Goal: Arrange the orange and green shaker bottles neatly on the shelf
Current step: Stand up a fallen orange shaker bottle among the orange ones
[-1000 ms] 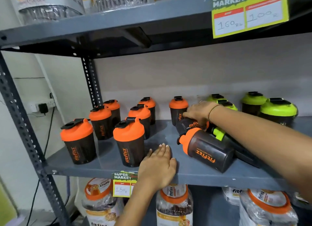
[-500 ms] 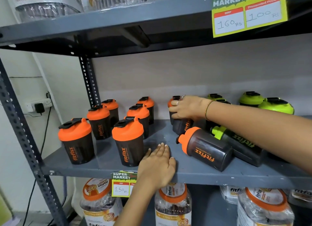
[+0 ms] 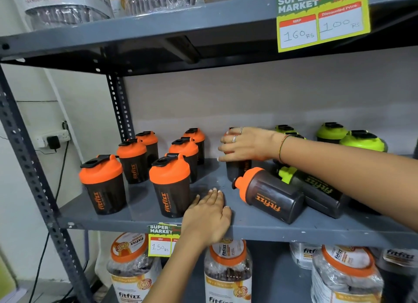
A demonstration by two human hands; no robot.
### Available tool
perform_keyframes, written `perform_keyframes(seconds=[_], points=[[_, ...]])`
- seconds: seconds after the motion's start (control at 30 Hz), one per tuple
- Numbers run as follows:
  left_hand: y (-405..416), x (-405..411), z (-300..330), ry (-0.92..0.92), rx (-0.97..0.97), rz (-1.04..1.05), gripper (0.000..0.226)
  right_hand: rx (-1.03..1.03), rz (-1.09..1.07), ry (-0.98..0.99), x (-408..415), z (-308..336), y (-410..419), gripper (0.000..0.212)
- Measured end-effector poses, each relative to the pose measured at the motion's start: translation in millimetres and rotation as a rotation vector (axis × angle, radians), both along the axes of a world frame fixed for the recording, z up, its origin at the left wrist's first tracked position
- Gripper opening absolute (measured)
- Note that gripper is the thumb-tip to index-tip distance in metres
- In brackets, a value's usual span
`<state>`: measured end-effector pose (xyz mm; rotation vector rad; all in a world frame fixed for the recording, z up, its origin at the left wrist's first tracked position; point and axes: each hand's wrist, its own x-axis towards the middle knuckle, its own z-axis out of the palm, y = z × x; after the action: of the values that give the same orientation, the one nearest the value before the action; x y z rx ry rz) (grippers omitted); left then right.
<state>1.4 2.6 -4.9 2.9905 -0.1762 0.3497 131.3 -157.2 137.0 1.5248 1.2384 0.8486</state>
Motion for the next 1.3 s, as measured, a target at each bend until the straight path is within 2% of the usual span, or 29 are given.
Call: perform_keyframes(seconds=[0.03, 0.13, 0.2, 0.27, 0.33, 0.37, 0.47, 0.57, 0.83, 0.93, 1.03, 1.1, 1.2, 1.3], points=[[-0.4, 0.1, 0.5, 0.003, 0.0, -0.001, 0.057, 0.068, -0.018, 0.032, -7.2, 6.7, -3.0, 0.059], [-1.0, -0.1, 1.7, 0.015, 0.0, 0.0, 0.057, 0.45, -0.037, 0.152, -34.2, 21.9, -19.0, 0.049], [-1.2, -0.6, 2.0, 0.022, -0.004, 0.002, 0.057, 0.739, -0.138, 0.37, -51.8, 24.2, -27.8, 0.047], [-1.2, -1.6, 2.2, 0.024, -0.009, -0.001, 0.057, 0.945, -0.273, 0.643, -70.7, 16.3, -34.5, 0.061], [-1.6, -3.0, 2.9, 0.022, -0.015, -0.004, 0.057, 0.943, -0.458, 0.779, -87.9, 2.8, -38.0, 0.086], [-2.0, -4.0, 3.1, 0.023, -0.016, -0.004, 0.057, 0.907, -0.544, 0.774, -94.9, -5.9, -37.8, 0.095], [-2.4, -6.6, 3.9, 0.029, -0.002, -0.006, 0.058, 0.858, -0.737, 0.641, -108.9, -28.9, -31.5, 0.1], [0.0, -8.7, 4.4, 0.059, 0.009, -0.02, 0.058, 0.856, -0.817, 0.611, -112.8, -42.5, -25.0, 0.106], [4.7, -13.0, 3.1, 0.048, 0.016, -0.058, 0.058, 1.064, -0.692, 0.675, -112.8, -54.2, -20.2, 0.09], [5.3, -13.3, 2.2, 0.028, 0.021, -0.065, 0.058, 1.31, -0.575, 0.82, -109.9, -49.4, -25.6, 0.094], [5.2, -13.6, 1.9, 0.014, 0.02, -0.066, 0.058, 1.635, -0.4, 1.009, -110.4, -44.3, -27.1, 0.089], [5.0, -14.0, 1.8, 0.002, 0.025, -0.065, 0.058, 1.773, -0.294, 1.08, -112.7, -46.2, -25.7, 0.086], [5.0, -14.8, 1.4, -0.006, 0.023, -0.066, 0.057, 1.811, -0.233, 1.084, -118.2, -57.0, -23.4, 0.084], [5.6, -14.7, 0.3, -0.019, 0.019, -0.065, 0.058, 1.75, -0.305, 1.06, -123.3, -71.3, -22.7, 0.079]])
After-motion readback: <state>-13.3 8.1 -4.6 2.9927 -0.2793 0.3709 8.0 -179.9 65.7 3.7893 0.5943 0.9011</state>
